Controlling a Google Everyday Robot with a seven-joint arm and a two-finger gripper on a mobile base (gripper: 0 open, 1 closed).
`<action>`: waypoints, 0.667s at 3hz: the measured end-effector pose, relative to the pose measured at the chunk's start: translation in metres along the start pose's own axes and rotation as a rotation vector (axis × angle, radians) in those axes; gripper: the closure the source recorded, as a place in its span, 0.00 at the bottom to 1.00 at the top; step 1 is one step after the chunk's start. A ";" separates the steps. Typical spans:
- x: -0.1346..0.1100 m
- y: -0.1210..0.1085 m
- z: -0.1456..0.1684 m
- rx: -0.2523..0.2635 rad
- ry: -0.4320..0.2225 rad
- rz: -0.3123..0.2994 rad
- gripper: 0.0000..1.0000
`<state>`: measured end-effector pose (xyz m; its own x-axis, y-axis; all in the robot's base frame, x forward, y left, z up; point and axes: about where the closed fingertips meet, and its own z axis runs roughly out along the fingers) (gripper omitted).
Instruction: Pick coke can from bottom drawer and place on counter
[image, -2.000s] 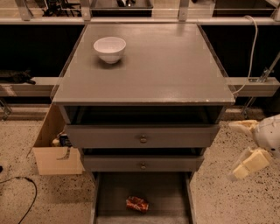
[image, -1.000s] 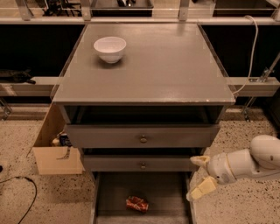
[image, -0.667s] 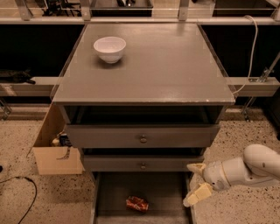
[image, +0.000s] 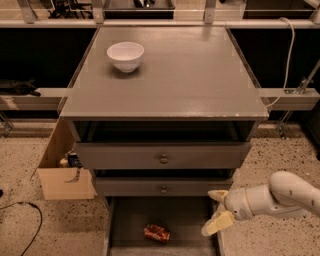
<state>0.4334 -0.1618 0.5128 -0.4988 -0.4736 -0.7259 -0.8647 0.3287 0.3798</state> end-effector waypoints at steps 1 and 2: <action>0.042 -0.019 0.071 -0.034 -0.092 0.086 0.00; 0.066 -0.032 0.118 -0.065 -0.148 0.138 0.00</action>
Offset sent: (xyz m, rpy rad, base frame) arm 0.0057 0.0776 -0.1866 0.2452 0.1365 -0.1297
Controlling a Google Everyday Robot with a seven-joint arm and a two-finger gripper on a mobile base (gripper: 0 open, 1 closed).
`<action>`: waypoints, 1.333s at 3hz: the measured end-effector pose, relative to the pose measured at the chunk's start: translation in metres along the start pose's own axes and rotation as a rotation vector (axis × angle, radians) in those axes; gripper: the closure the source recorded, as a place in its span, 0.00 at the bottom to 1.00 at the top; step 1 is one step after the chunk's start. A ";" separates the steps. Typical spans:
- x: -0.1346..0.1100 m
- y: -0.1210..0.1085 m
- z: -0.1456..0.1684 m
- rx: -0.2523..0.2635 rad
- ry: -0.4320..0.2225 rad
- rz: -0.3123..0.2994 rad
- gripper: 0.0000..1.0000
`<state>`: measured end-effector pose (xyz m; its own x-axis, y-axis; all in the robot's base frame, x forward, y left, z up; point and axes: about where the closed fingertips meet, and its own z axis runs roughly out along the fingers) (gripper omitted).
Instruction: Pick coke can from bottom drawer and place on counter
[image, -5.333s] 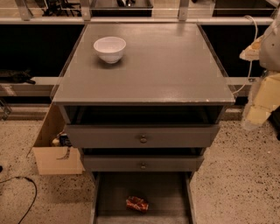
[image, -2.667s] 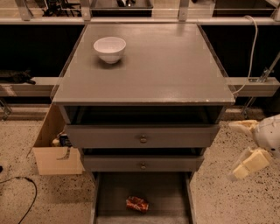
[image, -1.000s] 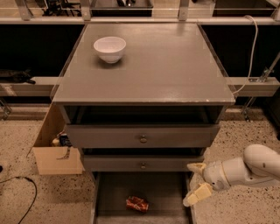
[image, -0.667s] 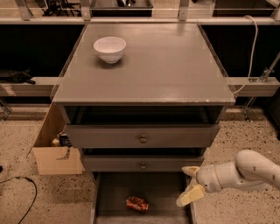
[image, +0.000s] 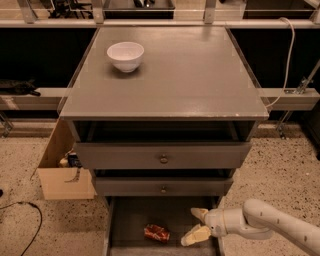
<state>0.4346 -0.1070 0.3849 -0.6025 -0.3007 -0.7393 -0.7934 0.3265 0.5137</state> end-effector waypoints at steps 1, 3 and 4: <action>0.048 -0.012 0.047 -0.038 -0.053 0.062 0.00; 0.062 -0.055 0.109 0.028 -0.032 0.051 0.00; 0.067 -0.056 0.115 0.021 -0.031 0.065 0.00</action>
Offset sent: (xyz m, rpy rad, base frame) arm -0.0069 0.0136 -0.0436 0.0493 0.0261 -0.0204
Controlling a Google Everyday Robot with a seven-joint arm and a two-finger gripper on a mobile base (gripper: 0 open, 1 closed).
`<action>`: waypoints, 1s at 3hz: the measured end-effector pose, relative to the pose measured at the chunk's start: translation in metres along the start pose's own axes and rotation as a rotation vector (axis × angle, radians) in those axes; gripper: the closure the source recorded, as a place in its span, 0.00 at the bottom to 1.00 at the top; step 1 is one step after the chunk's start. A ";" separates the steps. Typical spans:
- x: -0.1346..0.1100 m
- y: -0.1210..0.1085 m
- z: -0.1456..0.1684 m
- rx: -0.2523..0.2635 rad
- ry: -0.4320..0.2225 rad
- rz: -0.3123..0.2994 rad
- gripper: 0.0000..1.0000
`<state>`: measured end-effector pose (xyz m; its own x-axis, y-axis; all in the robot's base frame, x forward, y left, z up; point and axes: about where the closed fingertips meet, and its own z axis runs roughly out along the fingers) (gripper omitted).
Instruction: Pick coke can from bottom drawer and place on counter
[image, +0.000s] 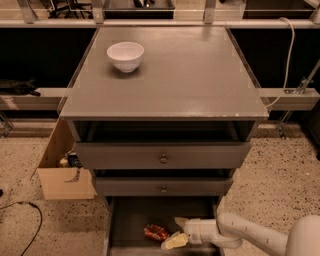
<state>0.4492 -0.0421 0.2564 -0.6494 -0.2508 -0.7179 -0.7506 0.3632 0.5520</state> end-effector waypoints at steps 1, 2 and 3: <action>0.015 0.002 0.024 -0.014 0.029 0.014 0.00; 0.026 0.000 0.047 -0.005 0.050 -0.002 0.00; 0.032 -0.017 0.081 0.034 0.062 -0.066 0.00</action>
Offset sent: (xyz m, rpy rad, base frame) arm -0.0135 0.0525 -0.0641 -0.0746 0.0008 0.0412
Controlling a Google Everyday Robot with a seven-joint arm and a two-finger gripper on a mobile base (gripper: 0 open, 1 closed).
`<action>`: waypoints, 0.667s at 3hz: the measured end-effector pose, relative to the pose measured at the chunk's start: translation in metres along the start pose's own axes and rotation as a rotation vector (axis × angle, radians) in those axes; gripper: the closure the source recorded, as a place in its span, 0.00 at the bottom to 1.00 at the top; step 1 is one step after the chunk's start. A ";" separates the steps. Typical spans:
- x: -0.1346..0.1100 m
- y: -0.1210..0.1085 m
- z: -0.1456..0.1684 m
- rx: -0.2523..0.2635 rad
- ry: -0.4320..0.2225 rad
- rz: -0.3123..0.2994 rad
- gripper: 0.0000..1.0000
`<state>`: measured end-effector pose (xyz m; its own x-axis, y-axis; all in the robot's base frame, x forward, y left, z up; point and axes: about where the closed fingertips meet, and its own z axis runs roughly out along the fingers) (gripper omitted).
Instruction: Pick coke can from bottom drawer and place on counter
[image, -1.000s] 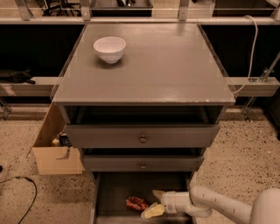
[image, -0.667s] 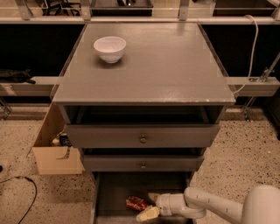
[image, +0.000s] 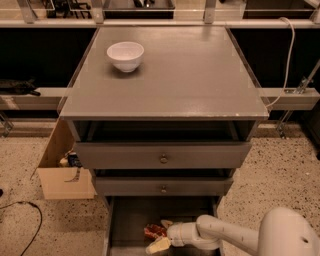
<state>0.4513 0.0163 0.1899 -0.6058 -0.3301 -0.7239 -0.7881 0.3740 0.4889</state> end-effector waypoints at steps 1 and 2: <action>-0.006 -0.028 0.046 0.103 -0.003 -0.124 0.00; -0.007 -0.046 0.056 0.173 0.002 -0.156 0.00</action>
Offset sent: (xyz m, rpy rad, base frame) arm 0.0325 0.0327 -0.0337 -0.0787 -0.1505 -0.0181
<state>0.4973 0.0499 0.1453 -0.4781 -0.3972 -0.7833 -0.8418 0.4615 0.2798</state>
